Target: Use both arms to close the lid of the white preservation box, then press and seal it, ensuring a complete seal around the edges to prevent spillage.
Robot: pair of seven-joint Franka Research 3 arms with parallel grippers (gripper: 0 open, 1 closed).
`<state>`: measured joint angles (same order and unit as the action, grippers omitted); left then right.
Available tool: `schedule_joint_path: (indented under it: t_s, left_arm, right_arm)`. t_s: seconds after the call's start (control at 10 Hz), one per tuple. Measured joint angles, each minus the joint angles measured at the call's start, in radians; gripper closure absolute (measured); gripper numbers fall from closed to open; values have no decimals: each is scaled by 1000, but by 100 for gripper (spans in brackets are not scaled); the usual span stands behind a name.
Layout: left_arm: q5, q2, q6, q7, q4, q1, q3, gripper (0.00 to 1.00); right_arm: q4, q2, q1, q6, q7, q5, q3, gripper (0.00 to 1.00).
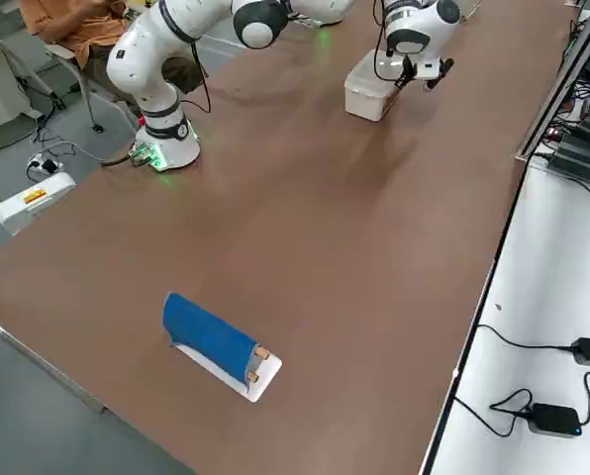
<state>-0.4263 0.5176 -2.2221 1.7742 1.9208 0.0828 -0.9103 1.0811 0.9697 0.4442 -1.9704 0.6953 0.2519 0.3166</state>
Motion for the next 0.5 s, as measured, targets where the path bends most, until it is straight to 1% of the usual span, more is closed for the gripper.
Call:
schedule_joint_path:
  t_s: [0.5]
  left_arm:
    - [0,1,-5,0,0,2,0,99]
  right_arm:
    - [4,4,7,0,12,-3,0,99]
